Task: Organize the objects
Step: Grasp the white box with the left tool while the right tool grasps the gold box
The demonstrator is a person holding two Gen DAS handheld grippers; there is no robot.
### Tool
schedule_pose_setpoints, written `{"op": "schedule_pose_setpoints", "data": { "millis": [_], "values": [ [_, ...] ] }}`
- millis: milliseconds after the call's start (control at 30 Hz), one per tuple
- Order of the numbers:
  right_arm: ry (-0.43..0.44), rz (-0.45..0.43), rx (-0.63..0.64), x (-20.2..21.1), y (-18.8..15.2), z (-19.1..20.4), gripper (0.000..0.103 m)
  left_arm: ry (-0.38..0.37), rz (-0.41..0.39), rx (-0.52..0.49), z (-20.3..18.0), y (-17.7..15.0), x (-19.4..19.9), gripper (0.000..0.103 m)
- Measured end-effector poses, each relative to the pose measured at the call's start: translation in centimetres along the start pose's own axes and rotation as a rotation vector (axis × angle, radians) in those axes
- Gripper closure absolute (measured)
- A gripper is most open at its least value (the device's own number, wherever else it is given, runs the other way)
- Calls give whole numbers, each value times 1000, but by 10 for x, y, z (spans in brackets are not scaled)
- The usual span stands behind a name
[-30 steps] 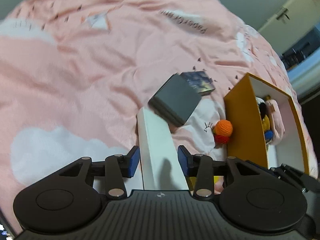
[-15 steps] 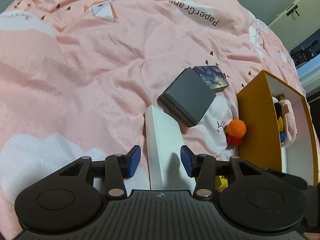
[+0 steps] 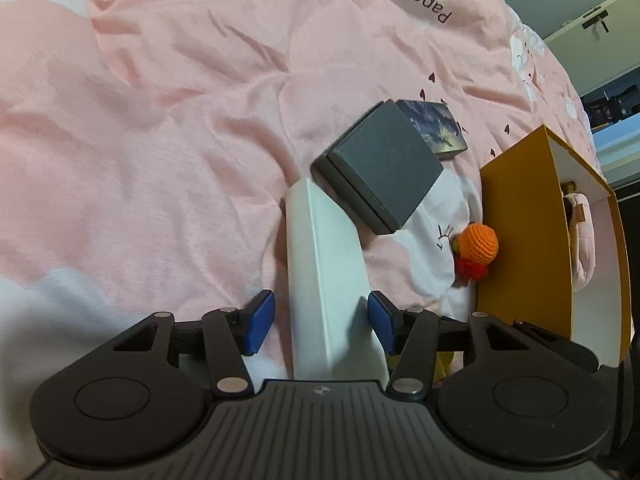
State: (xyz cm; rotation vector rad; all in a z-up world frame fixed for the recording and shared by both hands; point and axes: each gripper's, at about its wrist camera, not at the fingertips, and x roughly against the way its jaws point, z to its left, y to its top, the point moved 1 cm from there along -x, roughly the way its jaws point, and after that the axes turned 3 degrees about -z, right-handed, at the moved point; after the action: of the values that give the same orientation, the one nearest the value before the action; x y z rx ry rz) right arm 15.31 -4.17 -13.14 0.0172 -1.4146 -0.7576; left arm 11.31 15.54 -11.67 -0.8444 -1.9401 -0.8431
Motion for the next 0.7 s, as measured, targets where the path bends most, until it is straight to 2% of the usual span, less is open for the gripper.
{"op": "schedule_pose_setpoints", "data": {
  "millis": [67,200,367,400,433,500,567,633,667,700],
  "values": [
    [-6,-1,1,0,-1,0,28,-20,0,8,-1,0,0,54],
    [14,-27,-14,9,-3,-2,39,-23,-19,-4,-3,-3,3,58],
    [23,-28,18,20,-8,3,41,-16,-86,-54,-13,-8,24,69],
    [43,-38,14,24,-9,3,70,-11,-111,-82,-17,-9,32,70],
    [48,-49,-2,30,-8,0,84,-5,-140,-122,-22,-10,40,70],
    [56,-68,-33,40,-5,-6,96,7,-167,-175,-31,-11,51,70],
    [60,-69,-60,44,-1,-13,95,25,-165,-216,-37,-9,55,70],
    [55,-46,-72,41,2,-16,89,50,-146,-270,-42,-7,54,70],
    [52,-27,-67,38,3,-15,86,63,-136,-296,-44,-7,53,70],
    [53,-9,-52,35,5,-13,74,72,-127,-318,-46,-8,53,70]
  ]
}}
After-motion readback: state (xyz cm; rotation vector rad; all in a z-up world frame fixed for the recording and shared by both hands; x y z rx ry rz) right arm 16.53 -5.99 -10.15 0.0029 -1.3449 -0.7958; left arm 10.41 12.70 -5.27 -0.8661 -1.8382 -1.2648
